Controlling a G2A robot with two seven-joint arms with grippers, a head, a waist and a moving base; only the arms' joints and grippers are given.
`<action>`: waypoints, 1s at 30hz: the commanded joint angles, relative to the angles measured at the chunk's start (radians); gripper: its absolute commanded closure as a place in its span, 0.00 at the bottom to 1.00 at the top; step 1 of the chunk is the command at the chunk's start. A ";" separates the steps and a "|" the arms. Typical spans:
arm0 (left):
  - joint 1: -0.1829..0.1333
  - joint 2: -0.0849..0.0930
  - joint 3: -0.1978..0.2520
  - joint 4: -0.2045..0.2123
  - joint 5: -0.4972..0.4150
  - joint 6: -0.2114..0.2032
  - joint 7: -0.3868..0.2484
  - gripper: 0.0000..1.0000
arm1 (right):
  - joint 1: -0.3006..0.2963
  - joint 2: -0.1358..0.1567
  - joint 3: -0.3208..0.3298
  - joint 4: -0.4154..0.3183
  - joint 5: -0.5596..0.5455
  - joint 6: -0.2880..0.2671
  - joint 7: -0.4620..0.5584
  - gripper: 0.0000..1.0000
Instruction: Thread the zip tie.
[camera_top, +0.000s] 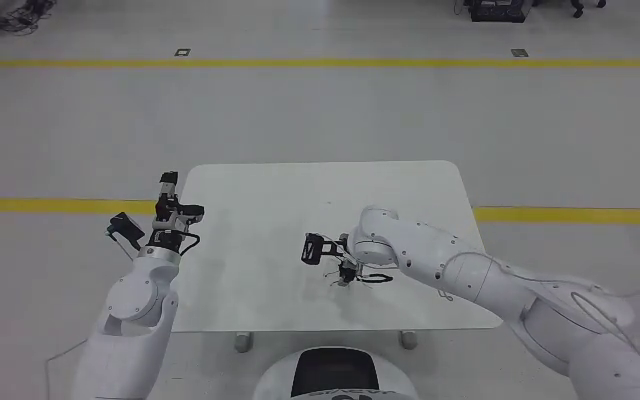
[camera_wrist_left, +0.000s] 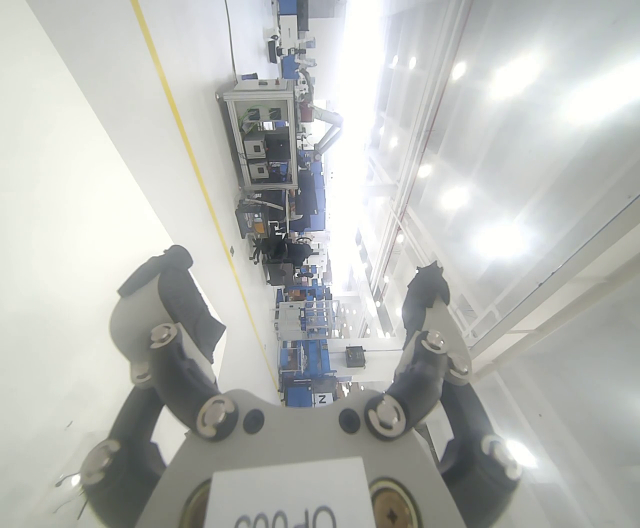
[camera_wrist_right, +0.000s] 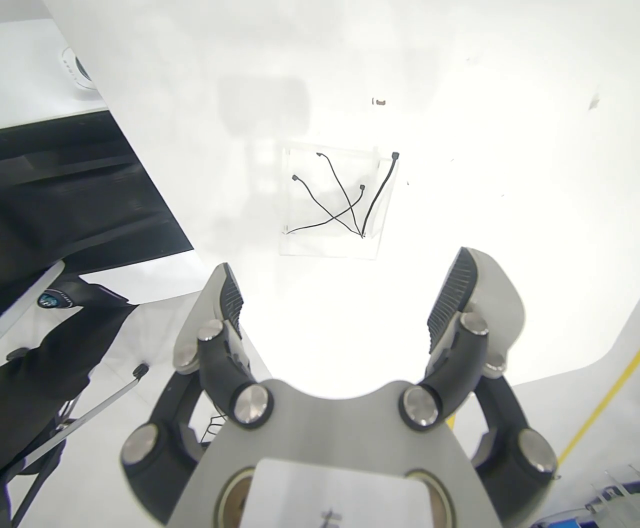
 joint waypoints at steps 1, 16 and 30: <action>0.000 0.000 0.000 0.000 0.000 0.000 0.000 0.00 | 0.000 0.000 0.000 0.000 0.000 0.000 0.000 0.00; 0.000 0.000 0.000 0.000 0.000 0.000 0.000 0.00 | -0.030 -0.008 0.000 0.049 -0.037 0.000 -0.086 0.00; 0.000 0.000 0.000 0.000 0.000 0.000 0.000 0.00 | -0.052 -0.017 0.002 0.072 -0.062 0.000 -0.117 0.00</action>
